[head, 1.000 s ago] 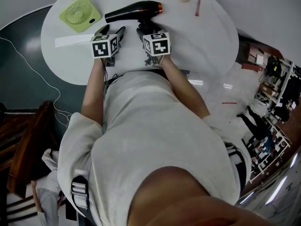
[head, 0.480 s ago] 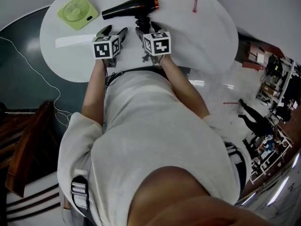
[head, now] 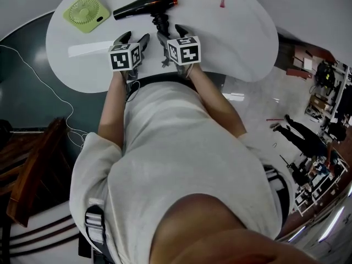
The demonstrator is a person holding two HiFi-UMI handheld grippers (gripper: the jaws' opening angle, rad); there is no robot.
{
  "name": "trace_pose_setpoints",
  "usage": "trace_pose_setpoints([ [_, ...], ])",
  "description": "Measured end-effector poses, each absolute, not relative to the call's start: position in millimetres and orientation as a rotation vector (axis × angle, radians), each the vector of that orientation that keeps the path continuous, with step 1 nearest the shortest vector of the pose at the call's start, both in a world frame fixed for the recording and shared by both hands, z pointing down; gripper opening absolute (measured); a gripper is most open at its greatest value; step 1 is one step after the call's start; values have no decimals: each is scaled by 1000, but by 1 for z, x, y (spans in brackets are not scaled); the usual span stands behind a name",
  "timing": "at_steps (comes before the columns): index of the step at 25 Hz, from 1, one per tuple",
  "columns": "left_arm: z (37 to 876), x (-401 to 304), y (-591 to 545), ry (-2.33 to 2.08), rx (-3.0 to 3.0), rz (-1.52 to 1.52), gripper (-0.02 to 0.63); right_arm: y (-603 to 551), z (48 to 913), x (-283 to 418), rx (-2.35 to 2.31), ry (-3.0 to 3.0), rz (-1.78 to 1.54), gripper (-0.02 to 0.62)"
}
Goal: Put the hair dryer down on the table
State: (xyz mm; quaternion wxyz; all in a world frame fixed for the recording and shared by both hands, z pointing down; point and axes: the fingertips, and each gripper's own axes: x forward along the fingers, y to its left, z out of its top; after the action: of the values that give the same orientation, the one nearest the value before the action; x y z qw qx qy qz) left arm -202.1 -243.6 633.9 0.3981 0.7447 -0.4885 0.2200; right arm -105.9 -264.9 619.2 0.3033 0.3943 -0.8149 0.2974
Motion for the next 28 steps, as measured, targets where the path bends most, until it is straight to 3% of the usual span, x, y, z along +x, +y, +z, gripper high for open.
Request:
trace_pose_setpoints([
  [7,624,-178,-222,-1238,1894,544,311,-253,610,-85,1069,-2181,797,293],
  [18,616,-131,-199,-1222,1924,569,288,-225,610,-38,1097,-2163,840,127],
  [24,614,-102,-180,-1225,1933,585,218,-209,607,-9,1099,-2170,843,0],
  [28,611,-85,-173,-1221,1958,601,139,-196,607,14,1125,-2158,829,-2],
])
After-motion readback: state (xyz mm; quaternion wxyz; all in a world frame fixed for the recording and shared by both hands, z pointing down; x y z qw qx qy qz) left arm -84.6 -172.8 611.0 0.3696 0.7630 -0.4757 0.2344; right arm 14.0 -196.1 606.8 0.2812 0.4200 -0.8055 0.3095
